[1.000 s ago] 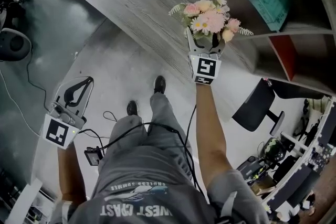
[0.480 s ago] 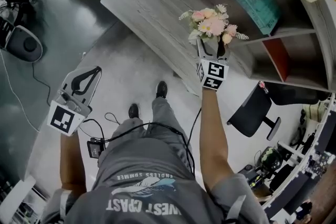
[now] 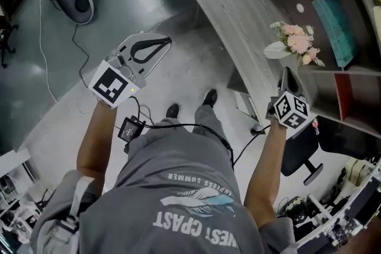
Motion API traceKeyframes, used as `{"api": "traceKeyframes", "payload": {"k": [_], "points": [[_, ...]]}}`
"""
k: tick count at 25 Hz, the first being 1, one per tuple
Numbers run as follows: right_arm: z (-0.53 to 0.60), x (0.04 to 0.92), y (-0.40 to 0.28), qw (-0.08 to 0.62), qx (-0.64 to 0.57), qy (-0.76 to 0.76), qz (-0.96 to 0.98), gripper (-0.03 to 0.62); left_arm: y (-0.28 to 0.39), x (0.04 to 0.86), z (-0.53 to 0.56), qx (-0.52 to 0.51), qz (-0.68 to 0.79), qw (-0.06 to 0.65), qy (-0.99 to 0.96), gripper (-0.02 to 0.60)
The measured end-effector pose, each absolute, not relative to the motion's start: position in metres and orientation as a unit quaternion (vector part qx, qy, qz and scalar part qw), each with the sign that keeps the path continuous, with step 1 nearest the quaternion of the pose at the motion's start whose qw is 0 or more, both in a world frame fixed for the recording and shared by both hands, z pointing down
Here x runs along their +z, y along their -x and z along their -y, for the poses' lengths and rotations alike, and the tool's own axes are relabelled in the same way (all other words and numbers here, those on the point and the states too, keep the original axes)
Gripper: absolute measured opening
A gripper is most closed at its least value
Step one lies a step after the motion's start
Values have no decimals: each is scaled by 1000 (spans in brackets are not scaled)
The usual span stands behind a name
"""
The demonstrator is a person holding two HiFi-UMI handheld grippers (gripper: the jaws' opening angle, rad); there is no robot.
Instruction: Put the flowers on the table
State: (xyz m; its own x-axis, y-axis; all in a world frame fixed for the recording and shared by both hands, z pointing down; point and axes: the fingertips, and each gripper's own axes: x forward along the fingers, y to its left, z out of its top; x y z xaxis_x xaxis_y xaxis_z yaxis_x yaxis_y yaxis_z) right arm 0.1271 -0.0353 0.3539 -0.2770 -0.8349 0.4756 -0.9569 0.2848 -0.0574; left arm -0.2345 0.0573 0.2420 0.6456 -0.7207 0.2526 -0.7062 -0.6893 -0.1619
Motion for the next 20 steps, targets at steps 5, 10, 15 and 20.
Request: {"api": "traceKeyframes", "payload": {"k": [5, 10, 15, 20], "points": [[-7, 314, -82, 179, 165, -524, 816, 26, 252, 233, -72, -141, -399, 37, 905, 17], [-41, 271, -52, 167, 141, -503, 836, 26, 264, 227, -86, -131, -402, 41, 905, 17], [-63, 233, -38, 156, 113, -501, 844, 26, 273, 220, -97, -121, -403, 41, 906, 17], [-80, 211, -38, 153, 93, -517, 837, 26, 279, 220, -102, -113, -398, 44, 909, 17]]}}
